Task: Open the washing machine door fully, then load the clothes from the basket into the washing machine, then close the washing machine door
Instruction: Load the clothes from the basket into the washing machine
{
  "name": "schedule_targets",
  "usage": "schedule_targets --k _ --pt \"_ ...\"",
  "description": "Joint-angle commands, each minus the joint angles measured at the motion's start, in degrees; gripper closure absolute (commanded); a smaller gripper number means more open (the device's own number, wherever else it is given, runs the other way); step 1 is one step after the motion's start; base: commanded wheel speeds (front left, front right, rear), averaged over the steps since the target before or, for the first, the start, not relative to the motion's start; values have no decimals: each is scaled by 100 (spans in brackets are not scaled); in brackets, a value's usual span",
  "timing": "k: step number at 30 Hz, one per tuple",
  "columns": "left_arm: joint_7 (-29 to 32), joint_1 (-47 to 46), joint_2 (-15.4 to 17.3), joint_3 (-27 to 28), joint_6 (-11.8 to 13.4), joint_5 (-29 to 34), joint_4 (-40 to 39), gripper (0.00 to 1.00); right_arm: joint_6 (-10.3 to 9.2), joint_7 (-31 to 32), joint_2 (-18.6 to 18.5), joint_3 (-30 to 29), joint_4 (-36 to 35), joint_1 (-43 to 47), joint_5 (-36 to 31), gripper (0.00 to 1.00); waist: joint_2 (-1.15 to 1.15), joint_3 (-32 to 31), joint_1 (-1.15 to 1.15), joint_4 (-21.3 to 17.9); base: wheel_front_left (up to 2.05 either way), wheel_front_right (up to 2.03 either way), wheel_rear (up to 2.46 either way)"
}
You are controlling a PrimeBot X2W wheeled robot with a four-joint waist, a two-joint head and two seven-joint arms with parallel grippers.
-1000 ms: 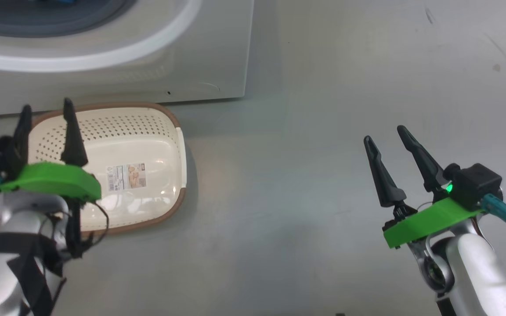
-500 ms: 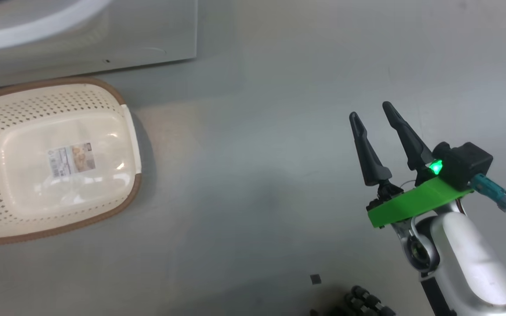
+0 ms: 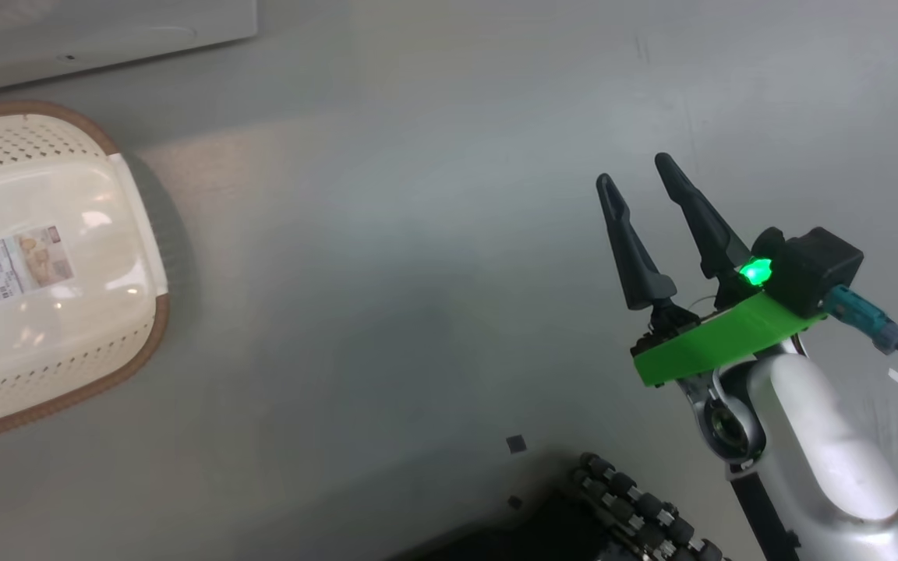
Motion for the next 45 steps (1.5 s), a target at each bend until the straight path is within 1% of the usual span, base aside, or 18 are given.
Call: schedule_targets --k 1,8,15,16,17,18,19,22,24,28,34,37,39,42,43,44,45 --pt "87 -308 455 200 -37 89 -106 0 22 -60 9 119 -177 -2 58 0 0 151 -1 -123 0 0 0" --pt "509 -873 734 53 -190 225 230 0 22 -61 21 231 -163 -81 117 0 0 436 -1 -288 0 0 0" --pt "1113 -1305 774 -90 -301 195 332 0 22 -61 27 322 -167 -158 159 0 0 613 -1 -362 0 0 0" --pt "1222 -1372 766 -116 -315 184 344 9 22 -61 28 328 -169 -170 163 0 0 636 -1 -365 0 0 0" --pt "1309 -1439 758 -139 -326 179 349 44 22 -61 29 335 -170 -183 167 0 0 659 -1 -366 0 0 0" --pt "1403 -1492 744 -156 -330 162 372 91 22 -61 30 344 -166 -194 171 0 0 672 -1 -366 0 0 0" --pt "1492 -1540 739 -178 -324 160 395 100 22 -61 31 353 -161 -205 174 0 0 684 -1 -366 0 0 0" --pt "1629 -1690 736 -222 -340 164 401 100 22 -61 33 380 -163 -241 187 0 0 725 -1 -368 0 0 0" --pt "1455 -1836 795 -249 -347 289 324 100 22 -61 34 392 -180 -265 197 0 0 775 -1 -377 0 0 0" --pt "720 -2149 947 -311 -363 680 206 100 22 -61 36 456 -218 -339 240 0 0 924 -1 -446 0 0 0" --pt "-552 -2680 1127 -408 -259 1329 325 100 22 -61 40 588 -198 -398 366 0 0 1172 -1 -661 0 0 0" --pt "-1127 -2961 1090 -417 -146 1531 532 100 22 -61 41 656 -188 -416 473 0 0 1270 -1 -783 0 0 0" --pt "-1399 -3115 1048 -406 -57 1606 707 100 22 -61 41 692 -187 -431 536 0 0 1315 -1 -848 0 0 0" --pt "-1488 -3248 934 -434 16 1631 1005 100 22 -61 41 705 -181 -425 588 0 0 1331 -1 -890 0 0 0" --pt "-1484 -3284 888 -435 -3 1599 1084 52 22 -61 41 708 -178 -423 595 0 0 1334 -1 -900 0 0 0" --pt "-1479 -3310 850 -450 -39 1576 1150 1 22 -61 41 705 -173 -421 596 0 0 1334 -1 -902 0 0 0" --pt "-1453 -3325 822 -499 -89 1584 1204 0 22 -61 41 693 -168 -418 593 0 0 1331 -1 -893 0 0 0"
